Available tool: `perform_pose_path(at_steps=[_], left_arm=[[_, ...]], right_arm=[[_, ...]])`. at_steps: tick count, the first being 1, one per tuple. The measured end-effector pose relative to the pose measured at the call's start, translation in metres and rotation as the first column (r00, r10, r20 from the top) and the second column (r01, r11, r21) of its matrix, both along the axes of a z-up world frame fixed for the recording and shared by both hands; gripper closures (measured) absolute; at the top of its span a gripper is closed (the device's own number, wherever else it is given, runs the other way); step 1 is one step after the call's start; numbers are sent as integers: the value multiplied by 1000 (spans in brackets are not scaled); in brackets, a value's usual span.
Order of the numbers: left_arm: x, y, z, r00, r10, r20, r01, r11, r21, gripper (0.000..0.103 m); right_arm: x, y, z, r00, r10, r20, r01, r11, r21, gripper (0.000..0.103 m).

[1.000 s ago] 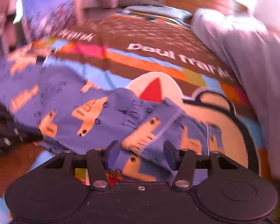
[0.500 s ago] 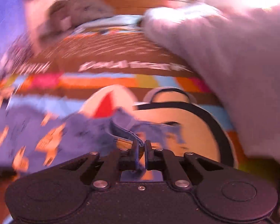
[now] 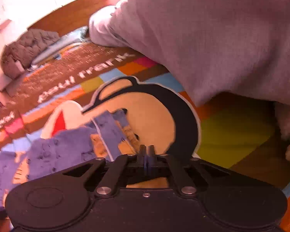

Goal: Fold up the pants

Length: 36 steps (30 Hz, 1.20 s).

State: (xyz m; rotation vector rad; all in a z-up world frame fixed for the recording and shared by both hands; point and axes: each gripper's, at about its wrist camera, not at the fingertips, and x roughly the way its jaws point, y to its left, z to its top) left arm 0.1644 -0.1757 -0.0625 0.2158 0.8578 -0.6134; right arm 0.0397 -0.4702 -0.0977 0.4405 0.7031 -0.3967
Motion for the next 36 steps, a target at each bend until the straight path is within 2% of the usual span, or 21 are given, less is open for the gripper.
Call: perform_pose_path(at_steps=[2, 4, 6, 8, 10, 11, 12, 14, 16, 19, 21, 23, 25, 26, 27, 28, 30, 31, 32, 33, 36], left_arm=[[-1, 0, 0, 1000, 2, -2, -2, 1000, 2, 102], [-2, 0, 0, 1000, 5, -3, -5, 1000, 4, 102], [-2, 0, 0, 1000, 10, -5, -10, 1000, 6, 101], [-2, 0, 0, 1000, 16, -8, -16, 1000, 2, 100], [-1, 1, 0, 1000, 18, -14, -18, 1000, -6, 100], [-1, 2, 0, 1000, 17, -14, -17, 1000, -9, 100], [-1, 3, 0, 1000, 16, -17, -16, 1000, -15, 100], [-1, 5, -1, 1000, 14, -24, -14, 999, -30, 100], [-1, 7, 0, 1000, 10, -28, -12, 999, -40, 100], [-1, 7, -1, 1000, 8, -28, -9, 999, -42, 96], [-1, 6, -1, 1000, 4, -23, -5, 999, -37, 94], [-3, 5, 0, 1000, 2, -19, -2, 999, -34, 88], [-3, 9, 2, 1000, 5, -23, -6, 999, -53, 70], [-4, 12, 4, 1000, 14, -23, -16, 998, -69, 52], [-5, 18, 7, 1000, 24, -18, -25, 996, -89, 44], [-6, 24, 10, 999, 29, -12, -30, 994, -106, 43], [-6, 36, 14, 999, 37, -14, -39, 993, -113, 38], [-6, 43, 15, 999, 47, -22, -49, 991, -121, 36], [-4, 51, 16, 997, 60, -38, -65, 989, -131, 32], [-1, 62, 16, 995, 78, -66, -87, 986, -144, 30], [11, 95, 21, 982, 146, -121, -164, 973, -163, 26]], right_arm=[[5, 2, 5, 999, 39, 31, -39, 999, -9, 75], [19, 7, 11, 994, 107, 18, -106, 993, -49, 72], [46, 13, 13, 972, 228, -50, -232, 967, -105, 58], [69, 15, 9, 946, 312, -93, -322, 939, -118, 57], [94, 11, 2, 926, 359, -117, -370, 925, -87, 59], [103, 7, -2, 925, 360, -124, -369, 928, -58, 65], [109, 4, -4, 925, 360, -121, -366, 930, -32, 82], [115, 3, -4, 920, 374, -115, -378, 926, -18, 97], [114, 8, 0, 914, 385, -125, -394, 917, -57, 99], [104, 6, 10, 934, 333, -132, -350, 926, -141, 99], [99, -4, 12, 951, 287, -117, -301, 946, -123, 99], [100, -5, 5, 946, 287, -152, -306, 944, -124, 99], [104, 2, -8, 925, 320, -204, -353, 923, -152, 94], [104, 7, -11, 919, 332, -213, -370, 911, -179, 89], [102, 10, -11, 919, 332, -212, -375, 902, -213, 81], [98, 13, -6, 924, 322, -205, -366, 899, -241, 74], [83, 19, 9, 941, 306, -146, -335, 901, -274, 52], [76, 22, 15, 942, 311, -124, -334, 899, -285, 48], [70, 27, 18, 938, 327, -118, -347, 889, -299, 39], [66, 34, 15, 923, 356, -150, -385, 867, -317, 31], [77, 50, -14, 839, 417, -349, -526, 784, -328, 30]])
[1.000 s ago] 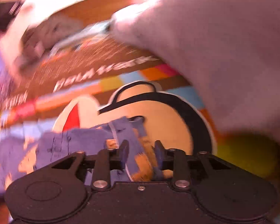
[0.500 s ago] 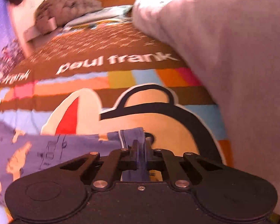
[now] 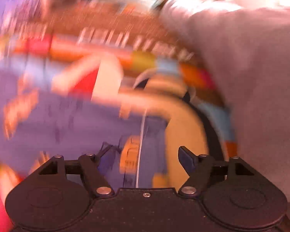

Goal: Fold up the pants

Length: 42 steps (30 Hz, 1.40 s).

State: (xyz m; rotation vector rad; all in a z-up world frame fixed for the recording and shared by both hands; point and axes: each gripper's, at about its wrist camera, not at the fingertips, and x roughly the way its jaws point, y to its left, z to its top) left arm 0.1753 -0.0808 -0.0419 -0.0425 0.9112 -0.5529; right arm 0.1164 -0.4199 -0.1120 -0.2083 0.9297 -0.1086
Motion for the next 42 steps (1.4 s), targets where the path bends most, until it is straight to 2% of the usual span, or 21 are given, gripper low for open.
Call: perform_pose_path(at_steps=[2, 5, 7, 8, 11, 12, 14, 16, 18, 20, 21, 23, 24, 28, 30, 33, 35, 37, 39, 41, 42], left_arm=[[10, 26, 10, 999, 51, 16, -51, 999, 5, 21], [38, 58, 29, 992, 111, 58, -113, 993, 28, 21], [67, 70, 40, 986, 155, 69, -159, 986, 58, 26], [81, 74, 43, 983, 171, 64, -175, 983, 59, 34], [126, 79, 43, 985, 171, -1, -171, 985, -3, 39], [142, 74, 40, 988, 151, -21, -151, 988, -4, 39], [166, 58, 29, 995, 96, -40, -94, 995, 43, 40], [186, 38, 16, 997, 22, -70, -13, 992, 128, 48], [200, 24, 1, 993, -8, -121, 32, 980, 196, 66], [211, 14, -11, 978, -40, -204, 87, 970, 226, 70], [213, 11, -14, 973, -58, -224, 114, 962, 247, 76], [212, 4, -12, 978, -78, -192, 134, 945, 299, 98], [210, 3, -9, 982, -74, -175, 126, 945, 303, 102], [204, 3, 11, 999, 19, -43, -5, 952, 307, 103], [208, 1, 10, 998, 56, -30, -44, 950, 311, 103], [215, -5, -11, 993, 111, -36, -89, 919, 384, 103], [213, -5, -13, 985, 170, -6, -151, 892, 425, 103], [201, 3, -1, 976, 214, 37, -213, 904, 372, 103], [181, 9, 14, 962, 262, 80, -274, 914, 300, 98], [162, 8, 20, 959, 274, 74, -284, 927, 246, 97], [154, 7, 21, 960, 273, 60, -279, 934, 222, 91]], right_arm=[[4, 3, 2, 1000, -20, 15, 20, 1000, 7, 30], [14, 17, 27, 996, -24, 87, 17, 997, 81, 29], [27, 41, 44, 991, 48, 127, -63, 992, 113, 28], [32, 56, 51, 985, 95, 146, -114, 985, 132, 27], [47, 103, 62, 971, 184, 155, -224, 927, 302, 26], [50, 119, 62, 961, 223, 160, -268, 889, 372, 26], [49, 150, 60, 941, 290, 175, -338, 838, 428, 26], [43, 178, 54, 920, 345, 185, -391, 820, 417, 26], [37, 194, 43, 909, 372, 187, -416, 827, 379, 26], [35, 198, 26, 914, 369, 170, -406, 841, 356, 26], [34, 200, 18, 918, 365, 156, -397, 843, 364, 26], [29, 205, 7, 924, 356, 140, -382, 843, 379, 25], [28, 203, 6, 924, 353, 149, -383, 841, 383, 24], [28, 207, 1, 923, 354, 149, -384, 837, 390, 23], [26, 208, 0, 922, 357, 153, -388, 841, 377, 21], [27, 214, -4, 919, 363, 153, -394, 852, 345, 17], [26, 214, -3, 919, 364, 154, -395, 854, 339, 18], [21, 207, 9, 921, 350, 169, -388, 859, 334, 25], [5, 189, 32, 913, 330, 240, -393, 869, 299, 26], [-5, 168, 48, 911, 311, 271, -382, 883, 271, 25], [-9, 156, 51, 917, 299, 264, -366, 894, 258, 25]])
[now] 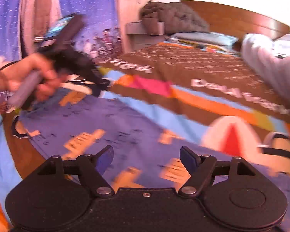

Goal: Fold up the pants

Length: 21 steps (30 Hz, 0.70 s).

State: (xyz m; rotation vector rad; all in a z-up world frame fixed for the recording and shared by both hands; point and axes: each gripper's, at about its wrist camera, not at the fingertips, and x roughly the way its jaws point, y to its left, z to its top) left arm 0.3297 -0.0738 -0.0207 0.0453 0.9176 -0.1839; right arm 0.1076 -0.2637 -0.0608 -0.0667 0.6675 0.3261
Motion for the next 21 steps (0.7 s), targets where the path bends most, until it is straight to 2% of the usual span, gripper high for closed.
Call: perform_pose_path(at_steps=[1, 3, 5, 6, 8, 10, 11, 12, 13, 15, 16, 18, 21], left_arm=[[-12, -4, -3, 1000, -4, -16, 4, 1000, -27, 87], [-29, -11, -14, 999, -8, -48, 7, 999, -37, 71], [-41, -19, -33, 995, 1, -100, 2, 999, 32, 67], [-48, -22, -40, 996, 16, -90, -8, 997, 82, 65], [-58, -27, -39, 998, 18, -55, -9, 989, 149, 63], [-59, -28, -32, 995, 58, -77, -42, 979, 201, 54], [-58, -29, -27, 992, 86, -95, -64, 974, 217, 51], [-58, -30, -20, 989, 103, -103, -79, 973, 215, 51], [-61, -34, -12, 991, 97, -95, -77, 978, 192, 51], [-65, -49, 0, 994, 65, -84, -50, 985, 167, 46], [-65, -63, 5, 995, 45, -88, -30, 986, 161, 45], [-64, -95, 10, 995, -2, -96, 15, 991, 133, 33], [-63, -149, 13, 992, -80, -100, 88, 993, 82, 21]], right_arm=[[-2, -12, -1, 1000, -19, -16, 18, 1000, -17, 25], [0, -33, -11, 994, -77, -72, 73, 996, -52, 28], [1, -57, -22, 976, -180, -120, 167, 980, -110, 32], [0, -73, -26, 959, -253, -130, 236, 963, -133, 32], [-4, -114, -30, 900, -411, -143, 396, 910, -123, 32], [-11, -155, -34, 826, -542, -154, 530, 840, -113, 34], [-18, -175, -32, 778, -611, -144, 600, 791, -120, 37], [-29, -189, -26, 749, -650, -127, 644, 759, -90, 36], [-42, -199, -21, 740, -663, -109, 665, 746, -28, 36], [-70, -216, -7, 730, -679, -72, 682, 720, 127, 19], [-80, -220, -5, 726, -684, -64, 684, 709, 171, 17], [-92, -224, -10, 743, -664, -89, 664, 712, 231, 17], [-94, -224, -26, 774, -615, -154, 632, 734, 247, 17]])
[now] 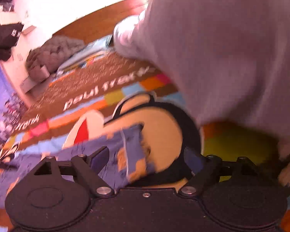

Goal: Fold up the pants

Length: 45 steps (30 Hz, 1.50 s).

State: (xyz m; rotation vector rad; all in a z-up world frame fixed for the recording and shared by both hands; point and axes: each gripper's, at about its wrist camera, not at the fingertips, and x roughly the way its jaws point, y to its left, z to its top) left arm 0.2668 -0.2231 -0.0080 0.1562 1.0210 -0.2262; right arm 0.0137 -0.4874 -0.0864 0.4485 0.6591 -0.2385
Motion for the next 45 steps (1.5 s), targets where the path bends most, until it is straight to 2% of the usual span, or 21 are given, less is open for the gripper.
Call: perform_pose_path(at_steps=[4, 6, 8, 11, 14, 15, 18, 20, 24, 28, 30, 33, 37, 40, 43, 45], left_arm=[[2, -79, -11, 991, -135, 15, 136, 990, -25, 15], [3, -117, -25, 980, -198, 7, 198, 980, -4, 16], [7, -154, -41, 966, -258, -24, 258, 966, 26, 22], [14, -193, -65, 959, -278, -51, 281, 957, 69, 25], [23, -217, -77, 964, -265, 5, 263, 959, 107, 24], [26, -224, -78, 963, -268, 17, 264, 957, 116, 24], [34, -232, -77, 966, -258, -11, 257, 958, 124, 24], [36, -227, -73, 962, -272, -22, 273, 956, 104, 24], [38, -209, -61, 965, -258, -43, 259, 966, 23, 23], [35, -198, -49, 970, -235, -63, 232, 972, -40, 14], [34, -199, -46, 968, -234, -88, 229, 971, -69, 10], [29, -205, -41, 964, -247, -97, 242, 968, -68, 7], [29, -214, -35, 962, -256, -98, 251, 966, -60, 5], [30, -217, -31, 956, -263, -129, 255, 964, -75, 5], [32, -218, -31, 945, -271, -183, 255, 961, -107, 5], [33, -218, -30, 940, -268, -211, 246, 961, -125, 5]], right_arm=[[-2, 7, -18, 997, 44, -63, -43, 999, 24, 15], [-1, 6, -24, 995, 57, -77, -50, 995, 88, 15], [-4, -1, -24, 997, 62, -46, -54, 986, 160, 16], [-6, -11, -28, 998, 66, -6, -62, 963, 261, 17], [-3, -11, -27, 996, 88, -3, -84, 958, 275, 21], [-1, -9, -27, 996, 94, -8, -89, 960, 265, 25], [6, -5, -27, 995, 95, -34, -85, 969, 230, 42], [9, -4, -26, 994, 100, -33, -90, 970, 225, 46], [18, -5, -32, 996, 82, -34, -69, 959, 275, 55], [20, -15, -39, 1000, -8, -28, 18, 938, 345, 57], [20, -21, -45, 997, -65, -27, 71, 912, 403, 56], [19, -28, -52, 993, -116, -17, 110, 878, 465, 56], [21, -22, -49, 993, -115, -16, 111, 897, 428, 56], [21, -20, -47, 993, -114, -17, 111, 905, 411, 56], [22, -19, -47, 991, -127, -28, 128, 909, 396, 69], [22, -17, -46, 990, -135, -39, 140, 917, 374, 84]])
